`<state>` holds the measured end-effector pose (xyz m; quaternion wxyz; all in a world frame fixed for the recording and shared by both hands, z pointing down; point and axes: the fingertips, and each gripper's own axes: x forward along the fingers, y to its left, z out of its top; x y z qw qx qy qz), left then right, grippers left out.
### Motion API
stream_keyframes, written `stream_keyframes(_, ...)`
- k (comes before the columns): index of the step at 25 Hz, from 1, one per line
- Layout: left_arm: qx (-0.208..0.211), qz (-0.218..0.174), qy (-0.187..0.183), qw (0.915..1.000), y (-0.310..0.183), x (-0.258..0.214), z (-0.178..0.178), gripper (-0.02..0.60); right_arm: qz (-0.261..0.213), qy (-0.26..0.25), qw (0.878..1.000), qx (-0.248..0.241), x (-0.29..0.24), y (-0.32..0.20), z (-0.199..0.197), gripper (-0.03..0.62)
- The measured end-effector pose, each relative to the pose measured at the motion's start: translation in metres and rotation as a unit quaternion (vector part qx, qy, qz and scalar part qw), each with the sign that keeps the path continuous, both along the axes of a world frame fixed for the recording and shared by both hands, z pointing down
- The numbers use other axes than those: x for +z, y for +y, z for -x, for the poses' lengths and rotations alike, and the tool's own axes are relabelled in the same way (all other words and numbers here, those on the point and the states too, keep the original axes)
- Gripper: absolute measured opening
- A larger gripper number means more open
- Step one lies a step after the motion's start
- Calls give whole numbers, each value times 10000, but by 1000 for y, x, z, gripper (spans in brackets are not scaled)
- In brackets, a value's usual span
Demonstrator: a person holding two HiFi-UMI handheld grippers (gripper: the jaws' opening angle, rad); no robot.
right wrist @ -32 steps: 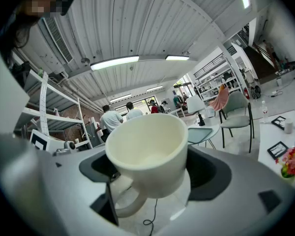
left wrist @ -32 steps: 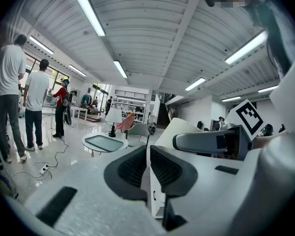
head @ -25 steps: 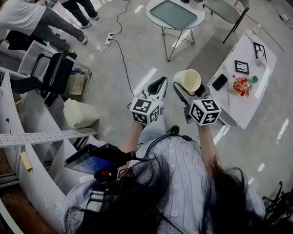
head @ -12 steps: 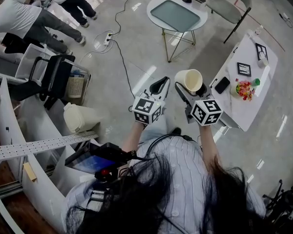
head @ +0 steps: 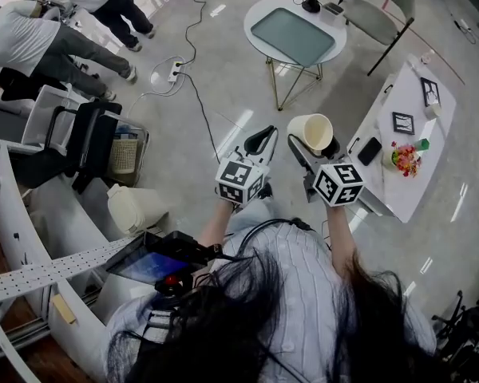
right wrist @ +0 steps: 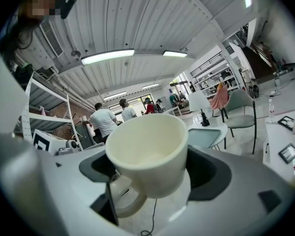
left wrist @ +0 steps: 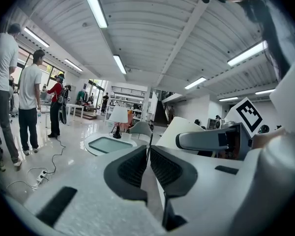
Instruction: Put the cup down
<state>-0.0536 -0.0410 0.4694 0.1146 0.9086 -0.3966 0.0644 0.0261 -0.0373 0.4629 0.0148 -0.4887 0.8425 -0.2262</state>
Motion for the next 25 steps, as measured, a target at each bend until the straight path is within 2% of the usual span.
stream_keyframes(10, 121, 59, 103, 9999, -36, 4, 40, 34, 66, 116, 9996, 238, -2, -32, 33, 419)
stream_keyframes(25, 151, 358, 173, 9991, -65, 24, 47, 34, 315, 170, 9991, 232, 8, -67, 44, 419)
